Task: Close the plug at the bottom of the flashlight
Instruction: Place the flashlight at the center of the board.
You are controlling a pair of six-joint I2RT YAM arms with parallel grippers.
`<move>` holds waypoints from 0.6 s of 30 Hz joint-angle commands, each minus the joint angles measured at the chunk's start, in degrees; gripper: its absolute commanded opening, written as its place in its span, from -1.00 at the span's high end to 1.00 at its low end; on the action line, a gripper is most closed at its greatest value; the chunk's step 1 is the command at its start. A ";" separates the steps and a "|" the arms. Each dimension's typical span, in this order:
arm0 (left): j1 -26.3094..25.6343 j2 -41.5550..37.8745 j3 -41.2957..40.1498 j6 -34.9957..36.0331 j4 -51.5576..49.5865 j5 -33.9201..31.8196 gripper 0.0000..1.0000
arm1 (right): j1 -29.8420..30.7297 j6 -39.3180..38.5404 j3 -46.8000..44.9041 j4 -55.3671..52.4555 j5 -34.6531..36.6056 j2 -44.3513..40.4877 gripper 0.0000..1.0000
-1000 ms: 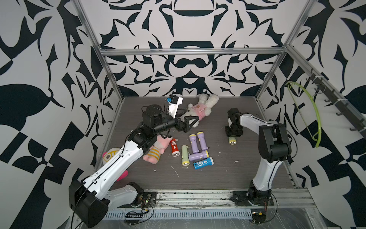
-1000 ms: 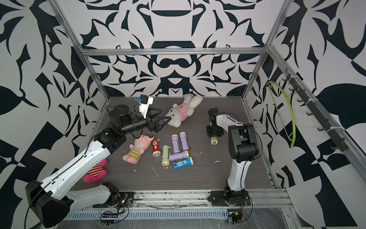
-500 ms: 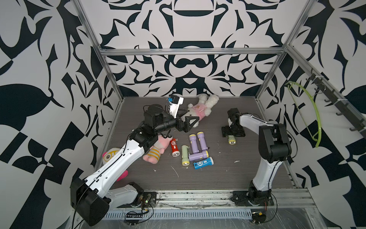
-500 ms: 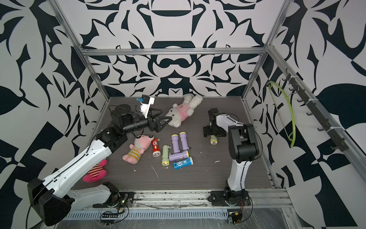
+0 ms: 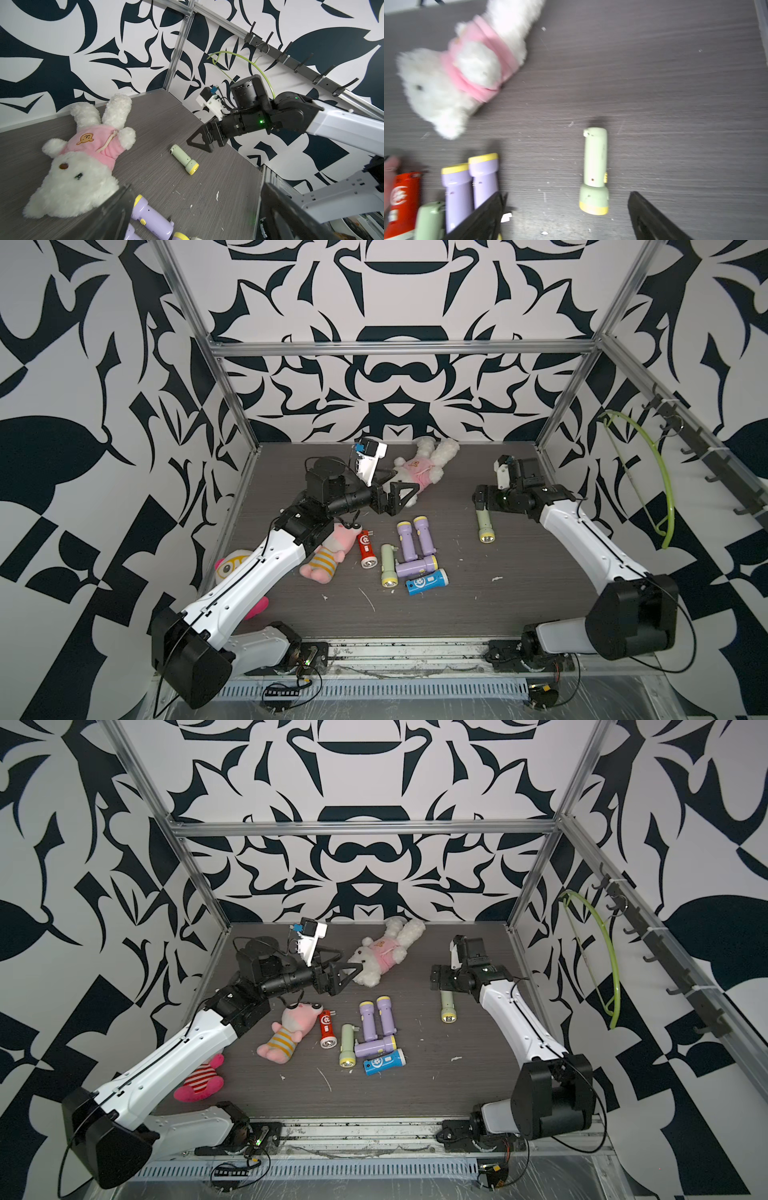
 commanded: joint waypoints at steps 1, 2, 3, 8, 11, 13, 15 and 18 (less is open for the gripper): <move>-0.04 0.79 1.95 -1.18 -0.72 0.26 -0.98 | 0.27 0.65 -0.65 3.54 -5.04 -1.09 -0.83; -0.04 0.95 2.01 -1.43 -1.00 0.12 -0.98 | 0.27 0.79 -1.89 5.59 -5.78 -2.58 -0.83; -0.02 1.06 2.11 -1.67 -1.33 -0.09 -0.98 | 0.27 1.30 -3.33 7.77 -5.74 -4.56 -0.84; -0.05 2.10 1.87 -2.92 -3.95 -2.31 -0.99 | 0.52 0.84 -8.91 14.74 -1.62 -14.08 -0.91; -0.07 4.60 2.12 -4.51 -6.47 -3.09 -0.99 | 1.06 0.32 -11.17 15.36 4.99 -17.61 -0.97; -0.08 6.25 2.22 -6.82 -7.81 -3.87 -0.98 | 1.23 0.51 -12.25 15.33 6.66 -18.10 -0.99; -0.23 7.55 2.22 -8.61 -9.22 -4.98 -0.98 | 1.65 0.98 -12.44 15.07 6.71 -17.11 -0.99; -1.58 8.77 2.04 -8.97 -11.24 -6.64 -0.98 | 2.93 1.42 -11.41 14.03 6.89 -14.42 -0.99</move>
